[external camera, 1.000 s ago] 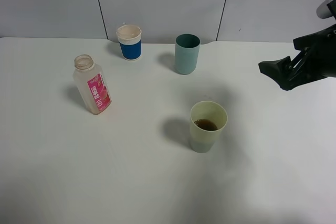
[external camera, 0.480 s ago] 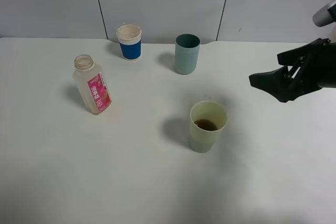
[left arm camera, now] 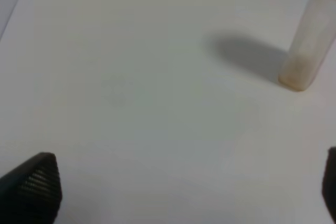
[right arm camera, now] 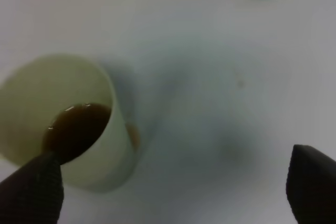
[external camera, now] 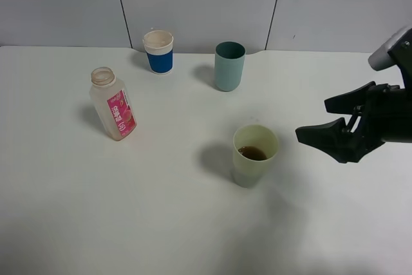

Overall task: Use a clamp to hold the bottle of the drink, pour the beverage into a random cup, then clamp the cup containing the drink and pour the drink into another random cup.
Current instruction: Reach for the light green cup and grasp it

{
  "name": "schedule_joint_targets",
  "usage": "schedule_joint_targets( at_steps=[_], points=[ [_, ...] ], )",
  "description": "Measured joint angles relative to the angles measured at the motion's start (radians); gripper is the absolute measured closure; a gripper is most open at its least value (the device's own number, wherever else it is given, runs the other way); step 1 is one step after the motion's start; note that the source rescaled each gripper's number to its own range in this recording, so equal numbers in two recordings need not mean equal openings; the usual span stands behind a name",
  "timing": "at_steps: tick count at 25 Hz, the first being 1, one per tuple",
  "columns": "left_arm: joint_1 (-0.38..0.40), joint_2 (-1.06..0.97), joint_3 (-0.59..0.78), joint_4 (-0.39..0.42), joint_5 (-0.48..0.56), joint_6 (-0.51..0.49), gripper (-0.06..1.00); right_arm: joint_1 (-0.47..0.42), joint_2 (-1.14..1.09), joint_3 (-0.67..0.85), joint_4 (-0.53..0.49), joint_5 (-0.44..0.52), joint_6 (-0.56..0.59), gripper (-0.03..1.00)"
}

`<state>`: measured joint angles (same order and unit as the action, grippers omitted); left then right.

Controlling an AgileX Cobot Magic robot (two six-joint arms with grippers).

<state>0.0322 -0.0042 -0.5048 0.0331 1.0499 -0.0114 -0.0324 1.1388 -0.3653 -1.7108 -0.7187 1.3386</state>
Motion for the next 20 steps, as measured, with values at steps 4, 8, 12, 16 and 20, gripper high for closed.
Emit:
schedule_joint_targets(
  at_steps=[4, 8, 12, 16, 20],
  points=[
    [0.000, 0.000, 0.000, 0.000, 0.000, 0.000, -0.05, 0.041, 0.000, 0.000, 0.000, -0.005, -0.008, 0.43],
    [0.000, 0.000, 0.000, 0.000, 0.000, 0.000, -0.05, 0.091, 0.000, 0.008, 0.000, 0.025, -0.030, 0.43],
    [0.000, 0.000, 0.000, 0.000, 0.000, 0.000, -0.05, 0.127, 0.011, 0.057, 0.001, 0.114, -0.097, 0.43],
    [0.000, 0.000, 0.000, 0.000, 0.000, 0.000, -0.05, 0.168, 0.060, 0.072, 0.000, 0.141, -0.139, 0.43],
    [0.000, 0.000, 0.000, 0.000, 0.000, 0.000, -0.05, 0.189, 0.161, 0.071, 0.000, 0.139, -0.153, 0.43]
  ],
)
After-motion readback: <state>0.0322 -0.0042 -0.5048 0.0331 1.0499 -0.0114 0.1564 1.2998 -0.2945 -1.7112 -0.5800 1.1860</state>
